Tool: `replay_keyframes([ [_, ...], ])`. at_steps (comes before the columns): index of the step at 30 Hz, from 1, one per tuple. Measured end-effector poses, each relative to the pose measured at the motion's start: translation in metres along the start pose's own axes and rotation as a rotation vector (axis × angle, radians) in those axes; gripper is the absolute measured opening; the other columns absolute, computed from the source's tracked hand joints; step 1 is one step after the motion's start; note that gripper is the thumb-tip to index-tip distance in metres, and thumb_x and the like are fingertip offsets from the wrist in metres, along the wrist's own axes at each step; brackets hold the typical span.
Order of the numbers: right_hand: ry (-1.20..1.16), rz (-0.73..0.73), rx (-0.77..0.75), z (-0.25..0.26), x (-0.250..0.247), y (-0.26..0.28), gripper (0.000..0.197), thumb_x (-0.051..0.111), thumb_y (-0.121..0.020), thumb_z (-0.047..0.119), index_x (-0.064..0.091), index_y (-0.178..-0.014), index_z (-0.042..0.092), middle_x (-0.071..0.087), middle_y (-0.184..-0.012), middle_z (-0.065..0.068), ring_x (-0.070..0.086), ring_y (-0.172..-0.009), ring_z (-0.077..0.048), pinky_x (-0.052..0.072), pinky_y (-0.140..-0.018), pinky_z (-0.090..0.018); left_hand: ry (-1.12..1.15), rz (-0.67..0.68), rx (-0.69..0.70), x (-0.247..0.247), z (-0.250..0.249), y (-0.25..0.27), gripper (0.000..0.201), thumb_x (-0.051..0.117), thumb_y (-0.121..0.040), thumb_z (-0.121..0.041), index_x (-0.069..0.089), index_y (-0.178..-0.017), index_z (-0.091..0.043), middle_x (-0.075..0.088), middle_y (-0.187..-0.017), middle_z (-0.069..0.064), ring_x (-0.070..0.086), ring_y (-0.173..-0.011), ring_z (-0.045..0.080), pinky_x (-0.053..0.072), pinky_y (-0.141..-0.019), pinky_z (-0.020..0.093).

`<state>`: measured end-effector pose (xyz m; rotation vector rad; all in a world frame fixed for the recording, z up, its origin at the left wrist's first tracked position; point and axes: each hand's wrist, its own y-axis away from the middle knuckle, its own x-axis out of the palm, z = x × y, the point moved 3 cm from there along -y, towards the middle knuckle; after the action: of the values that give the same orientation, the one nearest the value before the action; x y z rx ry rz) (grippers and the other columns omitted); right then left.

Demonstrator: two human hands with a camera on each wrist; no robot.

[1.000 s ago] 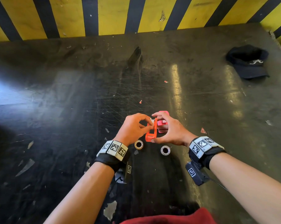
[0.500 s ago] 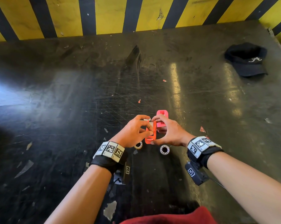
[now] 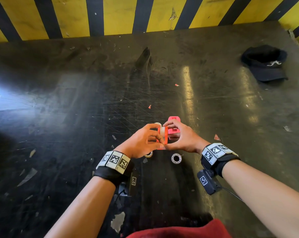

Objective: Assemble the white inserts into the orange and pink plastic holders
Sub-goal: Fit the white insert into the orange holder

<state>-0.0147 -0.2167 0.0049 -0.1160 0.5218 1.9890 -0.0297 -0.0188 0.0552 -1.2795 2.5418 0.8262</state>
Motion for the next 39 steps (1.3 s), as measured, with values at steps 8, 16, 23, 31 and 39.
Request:
replay_keyframes([
  [8, -0.020, 0.020, 0.004, 0.001, -0.005, 0.000, 0.084, 0.102, -0.060, 0.020, 0.056, -0.129, 0.030, 0.065, -0.129, 0.005, 0.070, -0.115, -0.015, 0.059, -0.100, -0.033, -0.064, -0.129, 0.084, 0.003, 0.009, 0.002, 0.046, 0.088, -0.078, -0.016, 0.070, -0.120, -0.012, 0.066, -0.132, 0.002, 0.068, -0.119, 0.016, 0.059, -0.101, 0.037],
  [16, -0.052, -0.018, 0.024, -0.006, -0.009, -0.001, 0.086, 0.103, -0.055, 0.022, 0.058, -0.128, 0.033, 0.065, -0.128, 0.006, 0.071, -0.114, -0.018, 0.061, -0.098, -0.040, -0.075, -0.162, 0.126, 0.005, 0.014, 0.004, 0.045, 0.082, -0.083, -0.013, 0.067, -0.126, -0.018, 0.078, -0.115, -0.004, 0.069, -0.118, 0.008, 0.057, -0.104, 0.039],
  [23, -0.090, -0.010, 0.054, -0.013, -0.012, 0.000, 0.085, 0.103, -0.056, 0.012, 0.060, -0.128, 0.028, 0.065, -0.131, -0.001, 0.076, -0.108, -0.018, 0.062, -0.095, -0.037, -0.384, -0.124, 0.241, 0.008, 0.009, 0.007, 0.030, 0.069, -0.087, -0.018, 0.082, -0.106, -0.036, 0.058, -0.142, -0.011, 0.067, -0.112, 0.007, 0.055, -0.099, 0.031],
  [31, -0.091, -0.019, 0.066, -0.013, -0.016, 0.001, 0.087, 0.105, -0.053, 0.025, 0.061, -0.128, 0.033, 0.061, -0.133, 0.002, 0.074, -0.112, -0.020, 0.062, -0.095, -0.044, -0.267, -0.215, 0.186, -0.004, 0.021, 0.013, 0.021, 0.070, -0.081, -0.015, 0.082, -0.092, -0.029, 0.063, -0.141, -0.008, 0.067, -0.118, 0.007, 0.056, -0.101, 0.040],
  [39, -0.037, 0.078, 0.028, 0.004, -0.012, 0.000, 0.087, 0.104, -0.055, 0.023, 0.061, -0.130, 0.037, 0.059, -0.136, 0.006, 0.071, -0.115, -0.020, 0.063, -0.095, -0.043, -0.021, -0.087, -0.046, -0.008, 0.024, -0.009, 0.102, 0.090, -0.067, -0.056, 0.040, -0.153, -0.034, 0.049, -0.154, -0.011, 0.067, -0.120, 0.011, 0.061, -0.096, 0.039],
])
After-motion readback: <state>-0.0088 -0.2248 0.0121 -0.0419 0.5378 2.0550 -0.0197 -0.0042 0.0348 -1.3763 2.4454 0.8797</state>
